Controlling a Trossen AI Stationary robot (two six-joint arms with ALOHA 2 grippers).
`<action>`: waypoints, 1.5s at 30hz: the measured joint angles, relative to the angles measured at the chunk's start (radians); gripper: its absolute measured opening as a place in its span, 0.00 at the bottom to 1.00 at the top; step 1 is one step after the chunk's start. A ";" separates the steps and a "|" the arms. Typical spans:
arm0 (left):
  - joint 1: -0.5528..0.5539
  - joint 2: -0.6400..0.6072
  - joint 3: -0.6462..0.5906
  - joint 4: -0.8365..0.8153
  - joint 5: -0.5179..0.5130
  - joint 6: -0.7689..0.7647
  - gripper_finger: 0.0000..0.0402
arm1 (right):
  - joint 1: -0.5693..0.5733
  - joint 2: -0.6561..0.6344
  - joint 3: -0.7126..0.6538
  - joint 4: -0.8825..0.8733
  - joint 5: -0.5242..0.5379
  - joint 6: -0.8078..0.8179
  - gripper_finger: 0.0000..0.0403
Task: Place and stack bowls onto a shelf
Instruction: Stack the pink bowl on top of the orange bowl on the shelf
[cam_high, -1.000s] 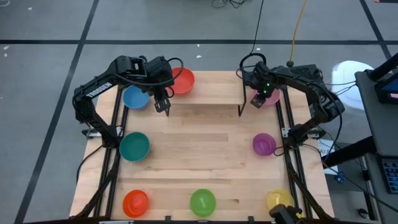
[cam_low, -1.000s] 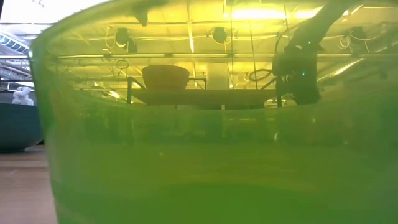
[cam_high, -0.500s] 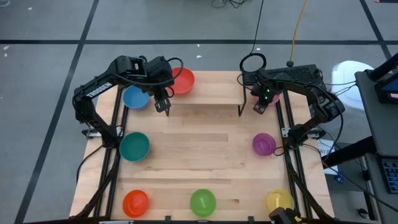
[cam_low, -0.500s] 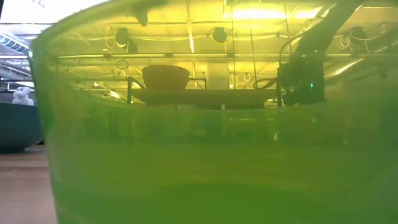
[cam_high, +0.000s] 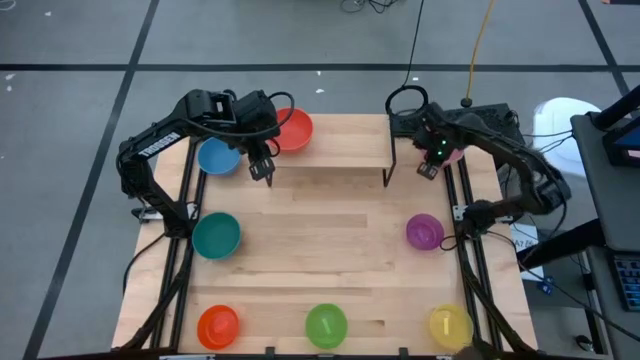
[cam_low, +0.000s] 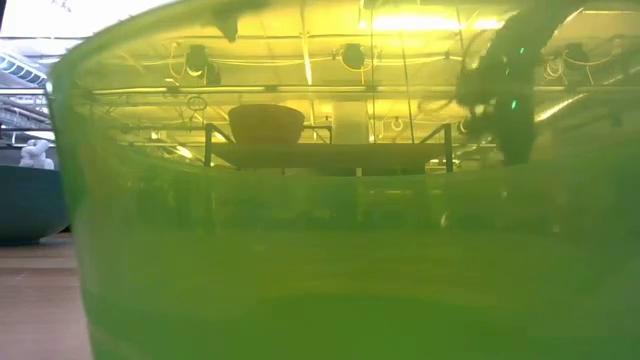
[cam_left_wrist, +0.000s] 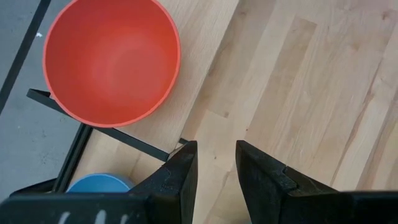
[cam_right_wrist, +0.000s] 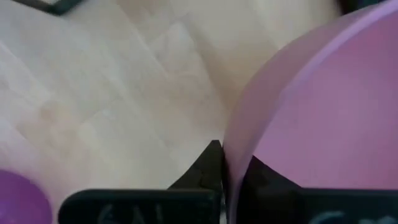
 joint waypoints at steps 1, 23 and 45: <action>0.000 0.000 0.000 0.000 0.000 0.000 0.29 | 0.000 -0.026 0.019 -0.024 0.019 -0.003 0.00; 0.006 -0.079 -0.001 0.009 -0.134 0.009 0.29 | 0.236 0.002 0.714 -0.269 0.094 0.052 0.00; 0.006 -0.264 0.000 0.046 -0.193 -0.057 0.29 | 0.565 0.529 1.286 -0.123 0.044 0.023 0.00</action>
